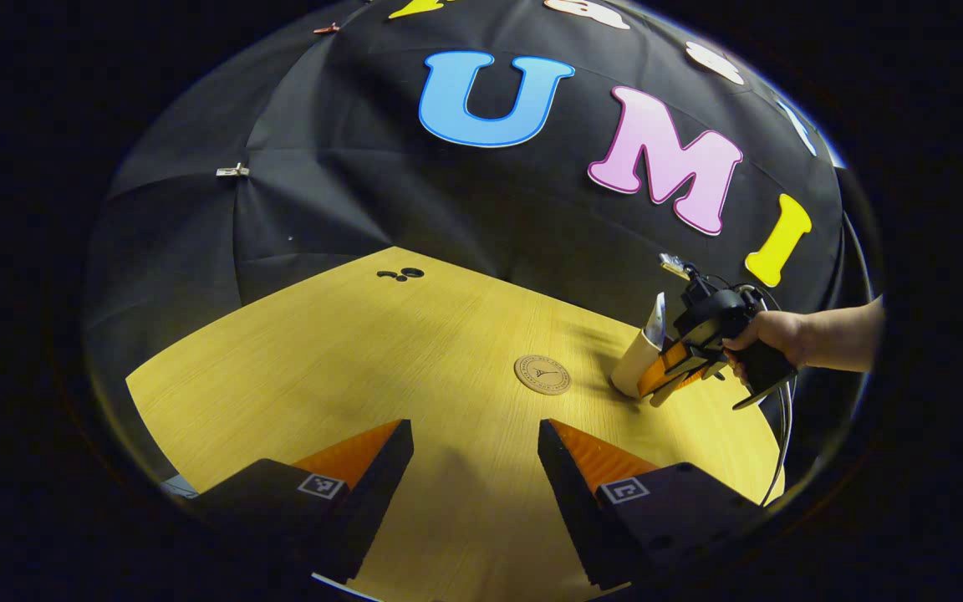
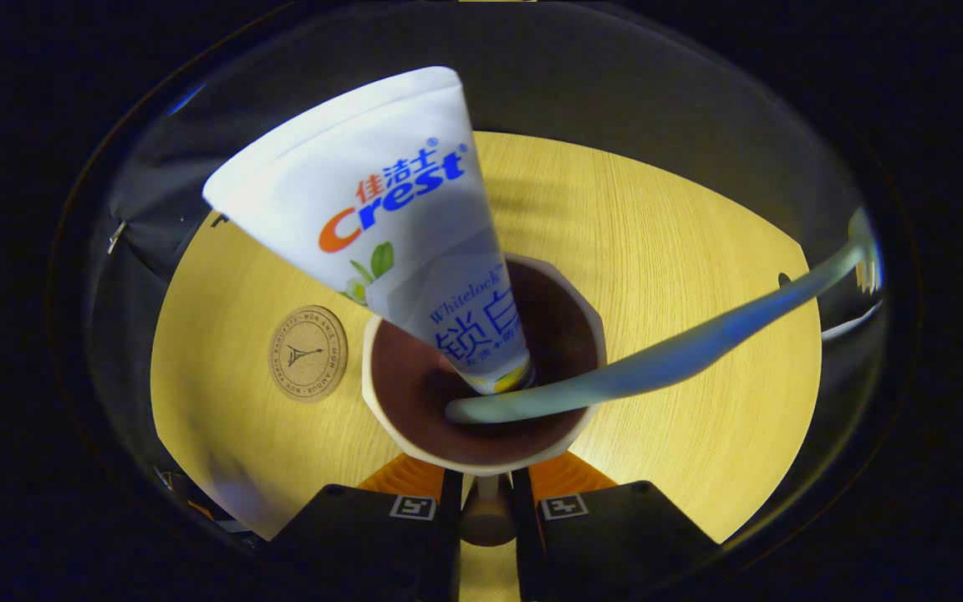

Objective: Put the toothbrush and toothpaste on the desktop into the cup, then pick up the cup and place it on the coaster on the desktop.

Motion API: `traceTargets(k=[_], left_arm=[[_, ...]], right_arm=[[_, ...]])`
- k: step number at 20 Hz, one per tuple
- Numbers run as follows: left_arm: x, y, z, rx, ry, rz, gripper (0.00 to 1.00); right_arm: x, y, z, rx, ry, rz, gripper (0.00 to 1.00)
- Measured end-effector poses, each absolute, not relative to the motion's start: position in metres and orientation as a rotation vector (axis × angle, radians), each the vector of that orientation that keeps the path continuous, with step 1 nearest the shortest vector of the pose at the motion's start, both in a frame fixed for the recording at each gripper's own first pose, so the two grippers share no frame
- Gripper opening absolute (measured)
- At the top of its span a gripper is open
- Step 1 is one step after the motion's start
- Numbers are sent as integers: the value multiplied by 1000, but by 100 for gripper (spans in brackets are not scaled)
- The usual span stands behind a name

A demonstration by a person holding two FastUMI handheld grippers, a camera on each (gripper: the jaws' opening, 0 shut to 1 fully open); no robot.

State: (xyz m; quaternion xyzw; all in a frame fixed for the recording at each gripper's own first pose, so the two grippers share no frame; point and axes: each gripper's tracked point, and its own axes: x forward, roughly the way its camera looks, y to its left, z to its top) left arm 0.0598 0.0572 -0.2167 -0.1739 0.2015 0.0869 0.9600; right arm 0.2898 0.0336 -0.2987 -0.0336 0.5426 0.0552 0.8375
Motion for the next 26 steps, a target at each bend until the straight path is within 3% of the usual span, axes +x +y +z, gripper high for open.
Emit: traceTargets(k=[17, 26], left_arm=[[28, 79, -228, -355, 427, 159, 95], [25, 103, -232, -322, 438, 182, 96]], right_arm=[[281, 157, -304, -163, 1149, 267, 30], [286, 185, -320, -229, 1170, 280, 30]])
